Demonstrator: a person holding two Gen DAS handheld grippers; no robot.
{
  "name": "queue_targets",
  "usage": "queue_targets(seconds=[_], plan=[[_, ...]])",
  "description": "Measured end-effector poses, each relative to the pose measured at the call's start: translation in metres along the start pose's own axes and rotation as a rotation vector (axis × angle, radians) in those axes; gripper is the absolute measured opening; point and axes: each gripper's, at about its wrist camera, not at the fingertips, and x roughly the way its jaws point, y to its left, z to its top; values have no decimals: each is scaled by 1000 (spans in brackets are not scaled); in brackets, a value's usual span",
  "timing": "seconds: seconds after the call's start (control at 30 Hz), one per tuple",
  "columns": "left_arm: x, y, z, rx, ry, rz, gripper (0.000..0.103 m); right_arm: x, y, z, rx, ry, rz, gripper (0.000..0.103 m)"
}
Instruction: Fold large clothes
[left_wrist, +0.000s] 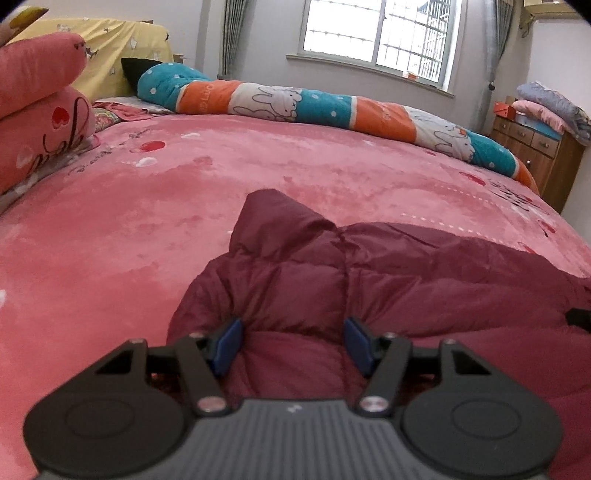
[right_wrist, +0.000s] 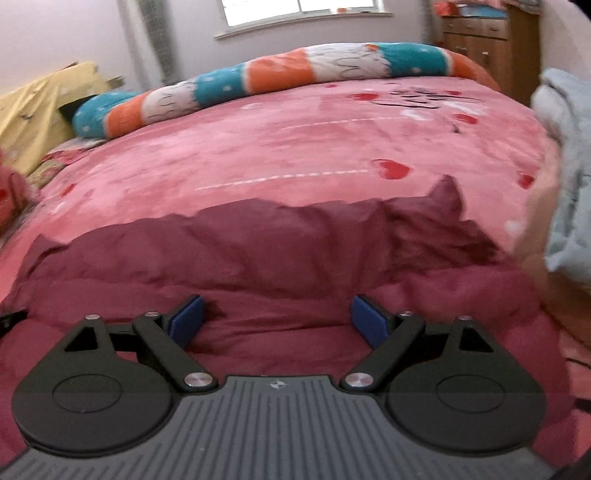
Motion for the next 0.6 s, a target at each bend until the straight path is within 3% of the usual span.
queue_targets(seconds=[0.07, 0.33, 0.5, 0.6], plan=[[1, 1, -2, 1, -5, -5, 63, 4, -6, 1, 25, -2, -29, 103], [-18, -5, 11, -13, 8, 27, 58, 5, -5, 1, 74, 2, 5, 103], [-55, -23, 38, -4, -85, -23, 60, -12, -33, 9, 202, -51, 111, 103], [-54, -47, 54, 24, -98, -59, 63, -21, -41, 14, 250, -88, 111, 103]])
